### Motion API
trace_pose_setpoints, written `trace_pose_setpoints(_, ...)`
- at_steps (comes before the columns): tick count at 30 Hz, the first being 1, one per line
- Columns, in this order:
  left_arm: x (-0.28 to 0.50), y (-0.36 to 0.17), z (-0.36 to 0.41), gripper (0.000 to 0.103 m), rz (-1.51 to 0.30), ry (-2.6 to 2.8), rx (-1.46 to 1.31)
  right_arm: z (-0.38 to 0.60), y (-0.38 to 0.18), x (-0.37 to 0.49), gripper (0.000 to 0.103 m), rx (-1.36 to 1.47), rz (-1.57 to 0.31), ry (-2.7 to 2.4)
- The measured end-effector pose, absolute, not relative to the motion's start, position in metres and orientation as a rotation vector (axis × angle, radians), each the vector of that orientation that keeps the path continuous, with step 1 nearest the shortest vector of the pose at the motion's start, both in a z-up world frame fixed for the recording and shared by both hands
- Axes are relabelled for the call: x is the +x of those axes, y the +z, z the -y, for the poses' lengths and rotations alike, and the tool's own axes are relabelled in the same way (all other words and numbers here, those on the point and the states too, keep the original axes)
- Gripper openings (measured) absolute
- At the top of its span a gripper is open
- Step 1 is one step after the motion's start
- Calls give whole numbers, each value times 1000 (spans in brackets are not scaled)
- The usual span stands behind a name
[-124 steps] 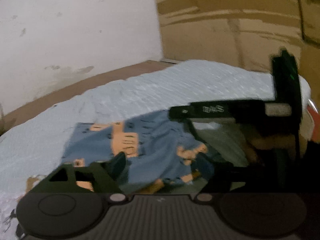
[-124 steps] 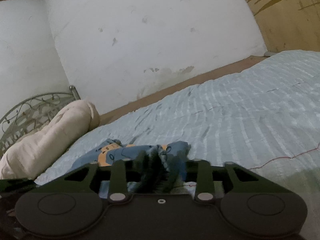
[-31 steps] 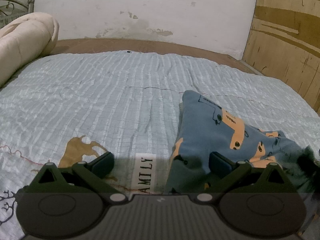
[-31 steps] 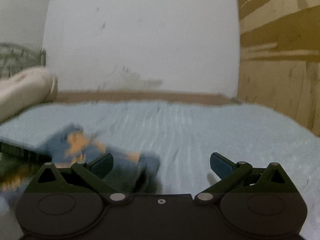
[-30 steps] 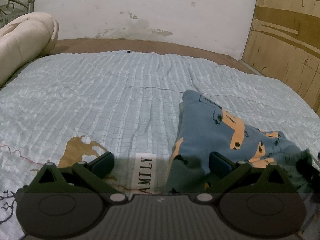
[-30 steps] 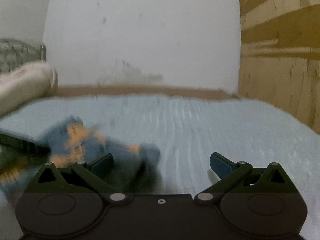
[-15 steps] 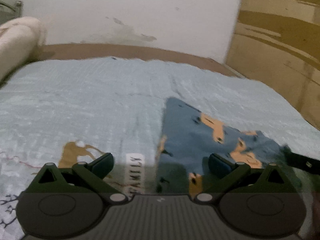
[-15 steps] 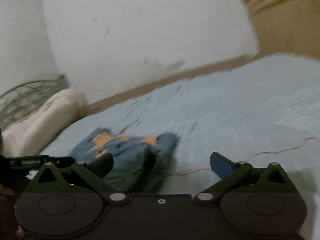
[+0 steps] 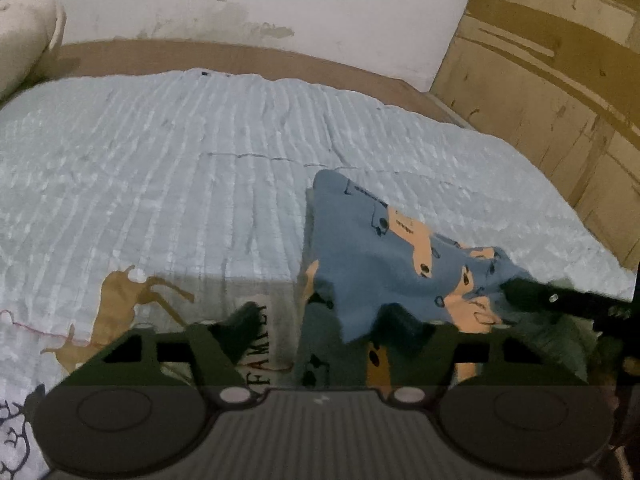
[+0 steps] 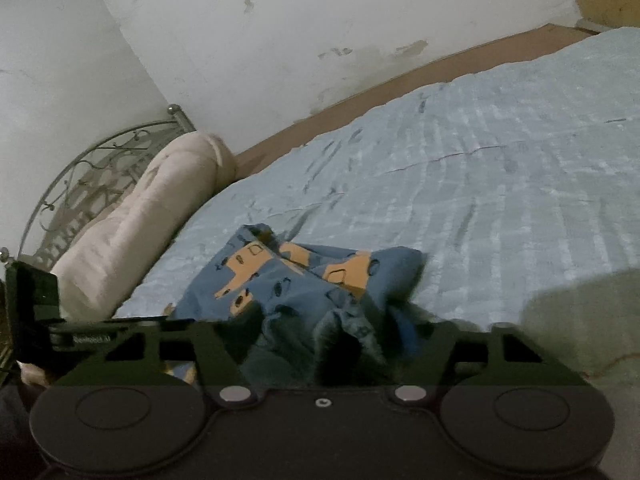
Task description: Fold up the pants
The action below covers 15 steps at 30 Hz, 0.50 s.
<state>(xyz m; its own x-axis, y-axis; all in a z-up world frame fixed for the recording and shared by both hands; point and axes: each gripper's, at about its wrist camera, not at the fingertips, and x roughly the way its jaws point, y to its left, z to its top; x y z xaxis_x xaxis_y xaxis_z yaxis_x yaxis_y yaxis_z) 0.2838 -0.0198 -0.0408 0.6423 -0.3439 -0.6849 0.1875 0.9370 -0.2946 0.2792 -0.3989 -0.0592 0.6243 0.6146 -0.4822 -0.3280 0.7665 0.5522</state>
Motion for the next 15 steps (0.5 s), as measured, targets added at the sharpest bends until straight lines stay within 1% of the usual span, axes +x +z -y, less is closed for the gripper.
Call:
trace_pose_setpoints(1, 285, -40, 21, 55, -823, -310, -210, 400, -60, 278, 52, 440, -707, 549)
trace_pose_setpoints(2, 286, -39, 22, 42, -825, -320, -213, 401, -60, 277, 45, 444, -704, 539)
trace_pose_setpoints(3, 285, -38, 23, 36, -826, -334, -216, 402, -61, 277, 42, 447, -701, 534)
trace_pose_setpoints(5, 284, -35, 28, 30, -820, -328, -187, 402, -59, 276, 32, 437, -693, 533)
trace_pose_setpoints(6, 283, -32, 29, 21, -811, -329, -174, 400, -57, 276, 30, 423, -688, 531)
trace_pose_setpoints(7, 283, -30, 30, 18, -803, -332, -177, 398, -55, 275, 27, 406, -680, 530)
trace_pose_setpoints(8, 283, -26, 30, 17, -797, -335, -184, 395, -52, 274, 23, 384, -671, 529)
trace_pose_setpoints(10, 283, -19, 31, 16, -780, -334, -185, 390, -42, 273, 21, 339, -641, 535)
trace_pose_setpoints(15, 286, -1, 31, 15, -703, -298, -174, 380, -16, 282, 20, 286, -561, 542)
